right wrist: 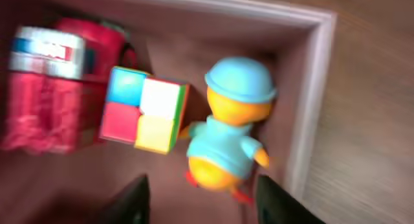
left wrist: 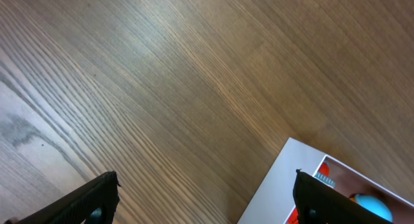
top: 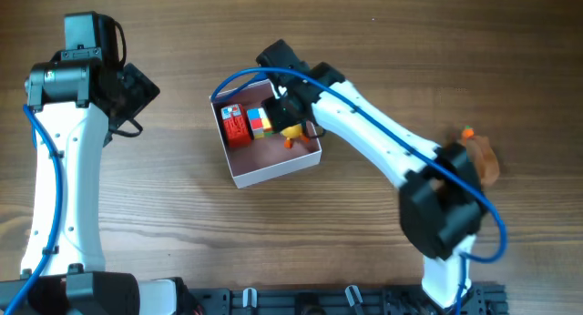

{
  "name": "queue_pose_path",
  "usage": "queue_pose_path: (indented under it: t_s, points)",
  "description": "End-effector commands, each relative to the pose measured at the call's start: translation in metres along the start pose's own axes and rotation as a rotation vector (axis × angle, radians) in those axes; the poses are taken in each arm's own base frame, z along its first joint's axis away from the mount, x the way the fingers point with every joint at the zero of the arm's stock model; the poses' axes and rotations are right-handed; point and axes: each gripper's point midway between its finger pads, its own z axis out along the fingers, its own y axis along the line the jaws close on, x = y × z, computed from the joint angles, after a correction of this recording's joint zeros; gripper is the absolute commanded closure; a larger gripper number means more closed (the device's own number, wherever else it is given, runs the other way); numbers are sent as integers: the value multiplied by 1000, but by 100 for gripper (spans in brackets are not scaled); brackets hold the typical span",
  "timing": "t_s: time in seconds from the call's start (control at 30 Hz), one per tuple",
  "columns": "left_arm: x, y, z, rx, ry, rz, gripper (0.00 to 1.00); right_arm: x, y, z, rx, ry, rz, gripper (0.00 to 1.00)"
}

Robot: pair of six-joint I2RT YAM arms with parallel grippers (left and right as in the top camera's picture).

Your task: Pack container

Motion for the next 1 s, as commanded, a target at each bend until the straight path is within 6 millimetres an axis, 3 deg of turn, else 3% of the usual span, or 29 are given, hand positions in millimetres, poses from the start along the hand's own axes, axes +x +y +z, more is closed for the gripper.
queue_pose_path:
  t_s: [0.0,0.03,0.1,0.17,0.2,0.37,0.5,0.6,0.7,0.9,0.97]
  points:
    - [-2,2,0,-5,-5,13,12,-22,-26,-80,38,-157,112,60]
    - [-1,2,0,-5,-4,13,12,-18,-43,-91,68,-158,189,71]
    - [-1,2,0,-7,-3,13,12,1,-75,-93,110,-86,314,96]
    - [-1,2,0,-7,-2,13,12,24,-95,-75,103,21,395,96]
    - [-1,2,0,-7,-2,13,12,42,-96,-55,61,101,418,96]
    - [-1,2,0,-7,-2,13,12,82,-70,-10,-74,231,370,96]
    - [-1,2,0,-7,-2,13,12,105,-54,-3,-162,302,320,96]
    - [-1,2,0,-7,-2,13,12,104,-21,-9,-339,297,169,96]
    - [-1,2,0,-7,-2,13,11,106,-1,-13,-400,295,80,95]
    - [-1,2,0,-7,-2,13,11,107,5,-13,-405,300,68,95]
    - [-1,2,0,-7,-2,13,11,106,-10,-7,-312,296,117,95]
